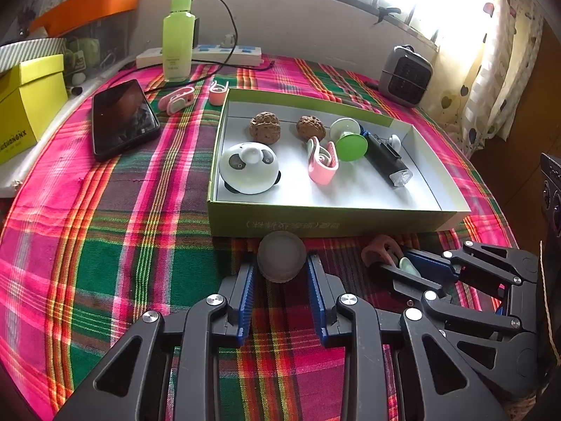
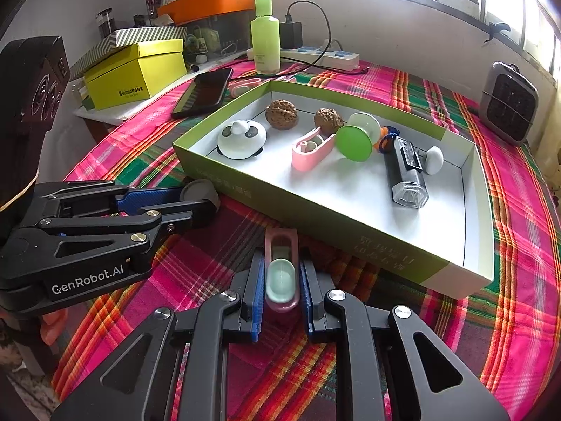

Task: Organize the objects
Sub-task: 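Lift and carry the cup in the left tool while the right tool carries the holder into the box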

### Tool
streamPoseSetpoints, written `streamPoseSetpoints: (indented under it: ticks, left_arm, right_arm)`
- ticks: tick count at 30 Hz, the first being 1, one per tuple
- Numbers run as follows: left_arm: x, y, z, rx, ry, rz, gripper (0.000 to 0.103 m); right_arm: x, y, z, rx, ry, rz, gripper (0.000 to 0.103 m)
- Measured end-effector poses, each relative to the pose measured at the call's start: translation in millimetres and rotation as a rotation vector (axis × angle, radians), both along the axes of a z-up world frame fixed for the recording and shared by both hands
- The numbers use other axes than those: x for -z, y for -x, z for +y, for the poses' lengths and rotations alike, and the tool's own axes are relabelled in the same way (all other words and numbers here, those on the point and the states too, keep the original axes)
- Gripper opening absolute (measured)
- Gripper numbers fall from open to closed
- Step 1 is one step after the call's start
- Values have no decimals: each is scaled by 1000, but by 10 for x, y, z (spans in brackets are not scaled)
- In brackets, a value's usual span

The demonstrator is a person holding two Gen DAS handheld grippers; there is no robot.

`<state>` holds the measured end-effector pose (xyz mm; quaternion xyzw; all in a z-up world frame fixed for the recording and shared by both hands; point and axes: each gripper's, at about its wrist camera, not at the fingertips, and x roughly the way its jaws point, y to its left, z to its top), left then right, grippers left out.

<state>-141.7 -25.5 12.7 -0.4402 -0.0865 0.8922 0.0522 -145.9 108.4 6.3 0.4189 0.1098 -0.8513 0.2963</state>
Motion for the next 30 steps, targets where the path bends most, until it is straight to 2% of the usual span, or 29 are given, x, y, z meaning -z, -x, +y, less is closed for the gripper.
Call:
streamPoseSetpoints:
  ticks: [11, 30]
  left_arm:
    - [-26, -82, 41, 17, 16, 3, 26]
    - [-325, -160, 183, 63, 30, 73, 26]
  right_arm:
    - [-48, -68, 58, 17, 29, -1, 19]
    - [-315, -136, 289, 80, 70, 43, 19]
